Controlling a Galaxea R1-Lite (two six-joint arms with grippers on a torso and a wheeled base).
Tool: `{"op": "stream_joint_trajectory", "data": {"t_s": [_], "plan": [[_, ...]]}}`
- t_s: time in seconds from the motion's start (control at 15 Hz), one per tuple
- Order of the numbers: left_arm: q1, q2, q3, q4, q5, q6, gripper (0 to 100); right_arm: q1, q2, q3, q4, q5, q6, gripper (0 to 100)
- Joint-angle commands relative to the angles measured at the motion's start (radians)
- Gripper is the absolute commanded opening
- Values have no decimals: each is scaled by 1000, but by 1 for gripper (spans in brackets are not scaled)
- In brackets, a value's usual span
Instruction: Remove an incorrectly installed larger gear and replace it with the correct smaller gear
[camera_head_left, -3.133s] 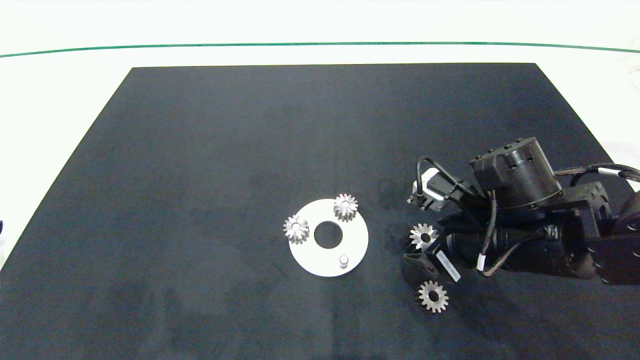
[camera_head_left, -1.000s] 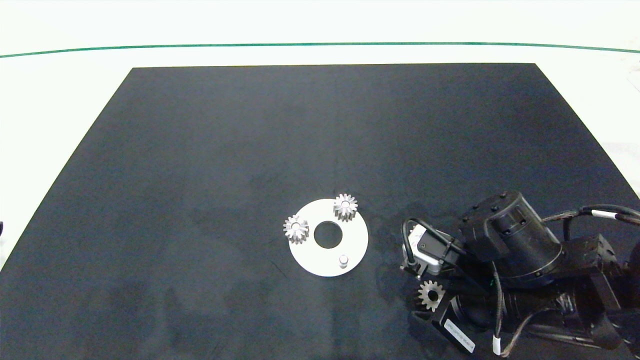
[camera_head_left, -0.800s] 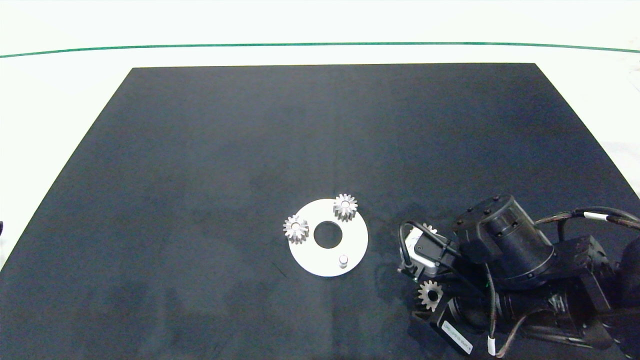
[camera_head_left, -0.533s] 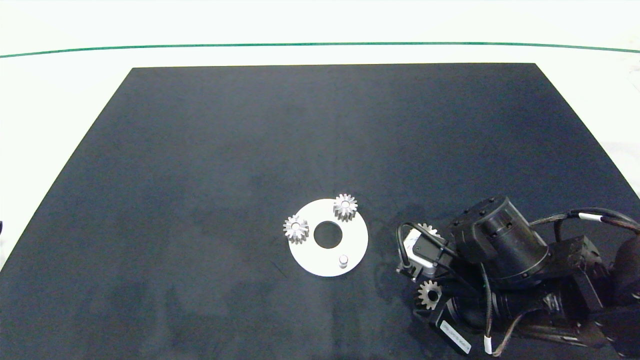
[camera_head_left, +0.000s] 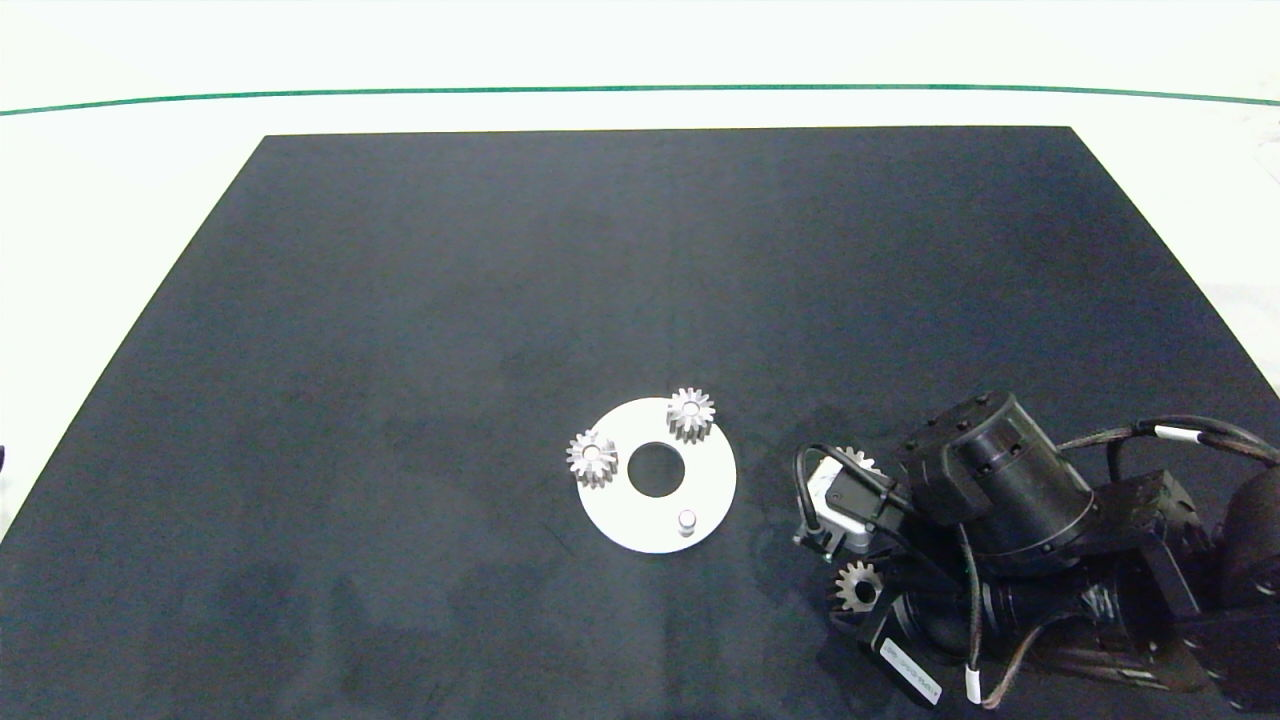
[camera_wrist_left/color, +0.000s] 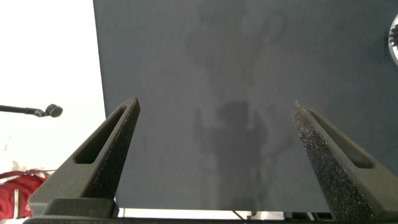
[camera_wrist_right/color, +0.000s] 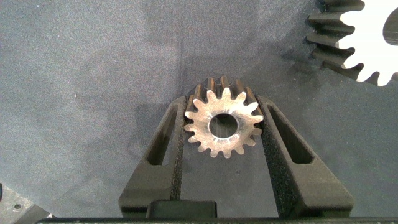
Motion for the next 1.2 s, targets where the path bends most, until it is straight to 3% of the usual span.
{"op": "stream_joint_trajectory", "data": {"t_s": [0.07, 0.2, 0.47, 0.6, 0.67, 1.0, 1.2], "plan": [[0, -1, 0, 5, 1, 1, 100, 11, -11, -3, 1, -5, -2, 31], [0, -1, 0, 5, 1, 3, 100, 60, -35, -55, 18, -22, -8, 28], [0, -1, 0, 5, 1, 3, 100, 119, -14, -319, 245, -42, -8, 28], [0, -1, 0, 5, 1, 3, 100, 132, 49, -469, 346, -95, -13, 28], [0, -1, 0, 5, 1, 3, 100, 146, 67, -512, 376, -95, -13, 28], [2, -1, -2, 3, 1, 3, 100, 208, 173, -673, 429, -97, -10, 28], [2, -1, -2, 3, 1, 3, 100, 221, 208, -693, 435, -97, -7, 28]]}}
